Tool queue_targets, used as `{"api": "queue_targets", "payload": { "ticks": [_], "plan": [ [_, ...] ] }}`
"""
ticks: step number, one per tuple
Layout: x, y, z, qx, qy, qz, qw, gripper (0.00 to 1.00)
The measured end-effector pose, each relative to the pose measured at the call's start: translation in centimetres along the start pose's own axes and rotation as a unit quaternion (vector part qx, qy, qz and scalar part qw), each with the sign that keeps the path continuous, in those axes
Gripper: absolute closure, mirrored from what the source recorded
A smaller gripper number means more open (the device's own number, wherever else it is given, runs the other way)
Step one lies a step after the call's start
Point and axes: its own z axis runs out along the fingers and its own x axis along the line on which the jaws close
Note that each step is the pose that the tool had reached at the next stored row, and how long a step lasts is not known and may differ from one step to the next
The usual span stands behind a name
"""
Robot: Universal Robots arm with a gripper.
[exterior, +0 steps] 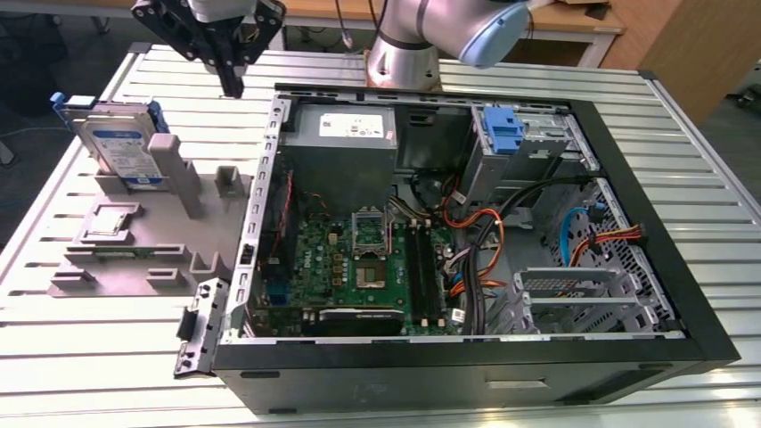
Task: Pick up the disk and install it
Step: 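Reach for the disk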
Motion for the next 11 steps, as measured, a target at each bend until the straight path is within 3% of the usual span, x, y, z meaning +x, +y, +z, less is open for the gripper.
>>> {"api": "queue_targets", "payload": {
  "ticks": [5,11],
  "plan": [
    [1.41,0.16,-0.01,0.0000,0.0003,0.000,1.0000,0.85],
    [2.63,0.39,0.03,-0.0001,0.0005,0.000,1.0000,0.85]
  ]
}}
